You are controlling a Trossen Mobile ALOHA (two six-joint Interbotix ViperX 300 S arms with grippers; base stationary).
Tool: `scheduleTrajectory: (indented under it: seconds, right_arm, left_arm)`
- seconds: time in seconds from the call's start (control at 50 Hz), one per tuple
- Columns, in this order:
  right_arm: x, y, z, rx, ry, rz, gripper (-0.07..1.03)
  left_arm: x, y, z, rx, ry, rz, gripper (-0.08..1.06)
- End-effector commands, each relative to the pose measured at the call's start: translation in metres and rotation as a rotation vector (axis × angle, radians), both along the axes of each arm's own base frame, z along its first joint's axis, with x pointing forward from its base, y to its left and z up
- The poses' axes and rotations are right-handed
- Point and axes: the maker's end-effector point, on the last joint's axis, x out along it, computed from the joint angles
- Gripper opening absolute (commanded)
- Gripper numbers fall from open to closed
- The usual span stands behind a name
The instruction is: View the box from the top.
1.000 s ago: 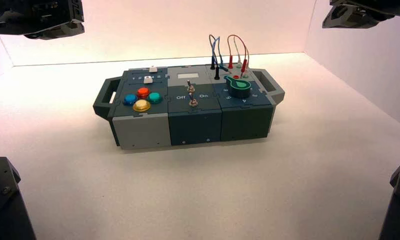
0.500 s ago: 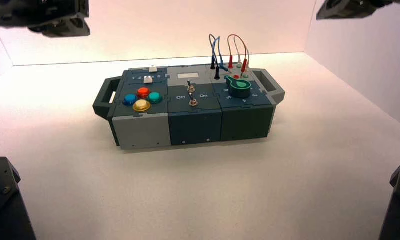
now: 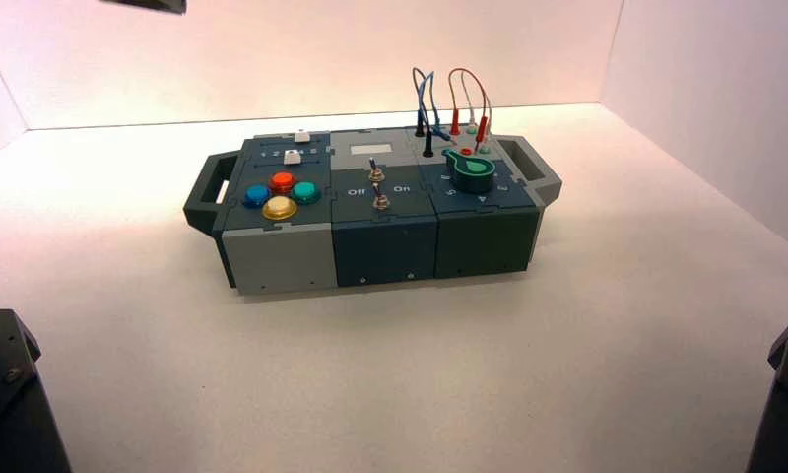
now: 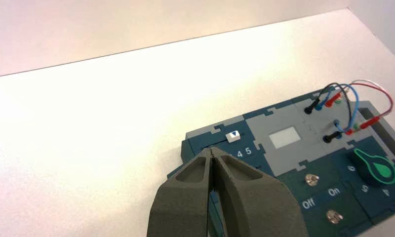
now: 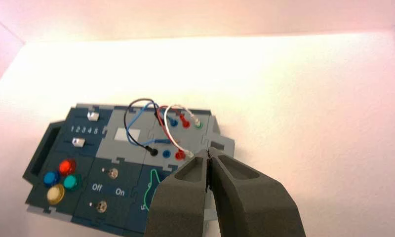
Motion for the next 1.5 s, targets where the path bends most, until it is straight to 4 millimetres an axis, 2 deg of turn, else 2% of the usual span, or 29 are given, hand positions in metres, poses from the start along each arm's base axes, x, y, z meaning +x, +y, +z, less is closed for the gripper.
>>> scheduleTrajectory:
  seconds: [0.02,0.2,0.4,0.72,0.98,1.08,1.24,1.5]
  right_arm:
    - [0.015,0.008,0.014,0.001,0.009,0.034,-0.02]
    - [0.029,0.020,0.007,-0.014,0.117,0.103,-0.02]
    - [0.033,0.027,0.006,-0.024,0.187,0.161,-0.02]
    - [0.023,0.033,0.021,-0.023,0.232,0.223,-0.02]
    - [0.015,0.037,0.038,-0.016,0.279,0.280,-0.02]
    - [0.011,0.039,0.038,-0.011,0.322,0.298,-0.02]
    - [0.007,0.038,0.041,-0.009,0.384,0.330,-0.02]
    - [0.008,0.025,0.036,-0.050,0.425,0.274,-0.02]
  left_arm:
    - [0.006,0.005,0.021,0.002,0.017,0.011,-0.03]
    - [0.004,0.007,0.029,0.013,0.110,0.010,-0.03]
    - [-0.001,0.004,0.032,0.034,0.242,-0.017,-0.03]
    - [-0.010,0.003,0.026,0.066,0.417,-0.046,-0.03]
    - [-0.016,0.004,0.037,0.088,0.482,-0.068,-0.03]
    - [-0.018,0.005,0.041,0.089,0.488,-0.069,-0.03]
    - [-0.023,0.005,0.036,0.097,0.518,-0.076,-0.03]
    - [-0.026,0.006,0.032,0.110,0.530,-0.093,-0.03]
